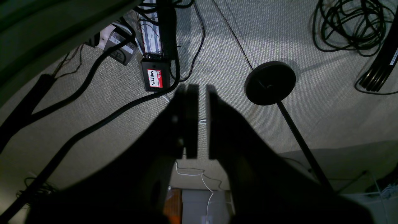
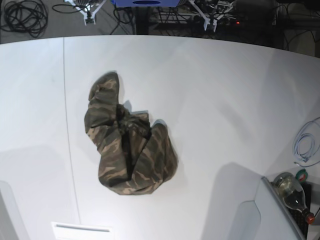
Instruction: Layout the t-shirt on the table in an organized manner, then fold the t-shirt properly
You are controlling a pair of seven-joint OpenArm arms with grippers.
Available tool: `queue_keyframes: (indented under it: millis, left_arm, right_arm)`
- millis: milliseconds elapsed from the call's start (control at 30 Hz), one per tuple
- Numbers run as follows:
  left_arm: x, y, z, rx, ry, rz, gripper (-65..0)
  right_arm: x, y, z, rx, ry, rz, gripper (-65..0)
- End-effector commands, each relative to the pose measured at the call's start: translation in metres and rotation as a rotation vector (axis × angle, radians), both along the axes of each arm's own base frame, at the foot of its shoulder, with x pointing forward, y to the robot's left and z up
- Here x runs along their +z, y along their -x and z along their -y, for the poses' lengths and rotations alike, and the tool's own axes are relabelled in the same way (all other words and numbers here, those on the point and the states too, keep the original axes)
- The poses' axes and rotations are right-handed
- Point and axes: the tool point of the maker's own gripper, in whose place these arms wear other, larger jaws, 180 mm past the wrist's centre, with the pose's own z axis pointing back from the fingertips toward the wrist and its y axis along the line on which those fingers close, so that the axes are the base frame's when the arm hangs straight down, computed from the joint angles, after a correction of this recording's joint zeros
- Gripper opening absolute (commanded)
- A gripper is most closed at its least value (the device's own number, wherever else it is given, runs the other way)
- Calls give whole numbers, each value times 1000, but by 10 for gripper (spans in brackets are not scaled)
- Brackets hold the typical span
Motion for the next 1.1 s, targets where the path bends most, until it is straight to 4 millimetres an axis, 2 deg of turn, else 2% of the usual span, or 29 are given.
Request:
queue_keyframes:
  millis: [0, 33, 67, 400, 467, 567, 633, 667, 700, 800, 900, 1000, 1067]
  left_arm:
    - [1, 5, -10, -6, -16, -5, -469]
    - [1, 6, -12, -2, -19, -6, -573]
    - [1, 6, -12, 0, -19, -6, -650]
    - [1, 6, -7, 2, -11, -4, -650]
    - [1, 6, -7, 2, -11, -4, -650]
    - [1, 14, -7, -12, -11, -16, -650]
    - [2, 10, -8, -16, -13, 2, -650]
    - [4, 15, -8, -19, -12, 6, -650]
    - [6, 10, -9, -20, -12, 37, -650]
    - [19, 7, -4, -46, 1, 129, -650]
    - [35, 9, -14, -74, -12, 184, -650]
    - [52, 15, -29, -95, -31, 217, -650]
    - [63, 19, -35, -111, -38, 236, -650]
  right_arm:
    - [0, 1, -1, -5, -6, 2, -615]
    - [0, 1, -1, -5, -6, 2, -615]
    - [0, 1, -2, -5, -8, 2, -615]
    - [0, 3, -1, -3, -7, 2, -618]
    - [0, 4, -1, 3, -7, -4, -650]
    - [0, 6, 0, 0, -5, -7, -645]
    - [1, 12, 1, -3, -3, -17, -645]
    - [1, 15, 1, -6, -3, -20, -645]
    - [1, 13, 1, -6, -3, -10, -645]
    - [6, 36, 0, -8, -4, -29, -645]
    - [18, 55, 0, -10, 0, -65, -645]
    - [43, 49, 2, -14, 10, -22, -645]
    - [63, 46, 15, -53, 40, -14, -645]
